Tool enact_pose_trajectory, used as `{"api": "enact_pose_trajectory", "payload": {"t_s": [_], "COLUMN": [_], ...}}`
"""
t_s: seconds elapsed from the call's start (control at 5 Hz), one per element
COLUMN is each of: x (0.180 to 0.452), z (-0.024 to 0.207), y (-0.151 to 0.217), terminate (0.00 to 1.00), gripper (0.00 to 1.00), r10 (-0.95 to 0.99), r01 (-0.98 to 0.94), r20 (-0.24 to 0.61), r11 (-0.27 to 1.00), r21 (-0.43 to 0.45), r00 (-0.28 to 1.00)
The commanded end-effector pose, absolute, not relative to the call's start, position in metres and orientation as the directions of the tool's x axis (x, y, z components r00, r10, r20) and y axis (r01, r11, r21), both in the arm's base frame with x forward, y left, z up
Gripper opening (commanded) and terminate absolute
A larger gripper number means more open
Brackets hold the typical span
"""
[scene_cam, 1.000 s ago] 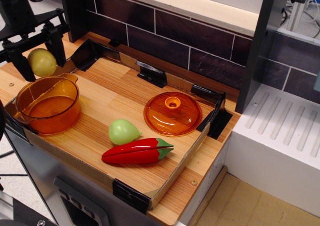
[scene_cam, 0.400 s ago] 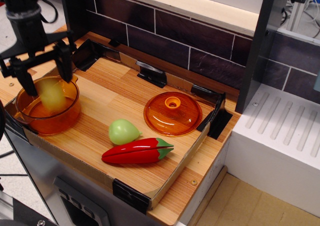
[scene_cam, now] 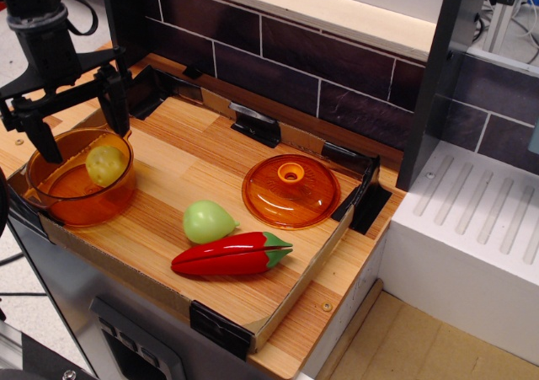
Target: Put potato in pot
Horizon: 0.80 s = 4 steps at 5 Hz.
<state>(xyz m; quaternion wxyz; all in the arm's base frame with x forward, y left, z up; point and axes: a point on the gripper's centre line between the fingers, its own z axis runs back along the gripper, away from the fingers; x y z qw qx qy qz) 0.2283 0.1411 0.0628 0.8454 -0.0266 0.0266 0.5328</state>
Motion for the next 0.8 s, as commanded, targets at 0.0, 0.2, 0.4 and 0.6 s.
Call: {"api": "enact_pose_trajectory", "payload": {"t_s": [0.0,0.2,0.4,0.6], "x": [0.241,0.250,0.250,0.250], "z": [0.135,0.147,0.147,0.147], "y": [0.147,0.147,0.147,0.147], "terminate": [0.00,0.00,0.00,1.00], "gripper": [1.00,1.00,1.00,1.00], "r10": [0.889,0.890,0.890,0.890], "r01": [-0.887,-0.888,-0.888,-0.888], "r20": [-0.007,0.012,0.012,0.012], "r11": [0.455,0.456,0.456,0.456], "r21": [-0.080,-0.068,-0.068,-0.068], "r00": [0.457,0.456,0.456,0.456]}}
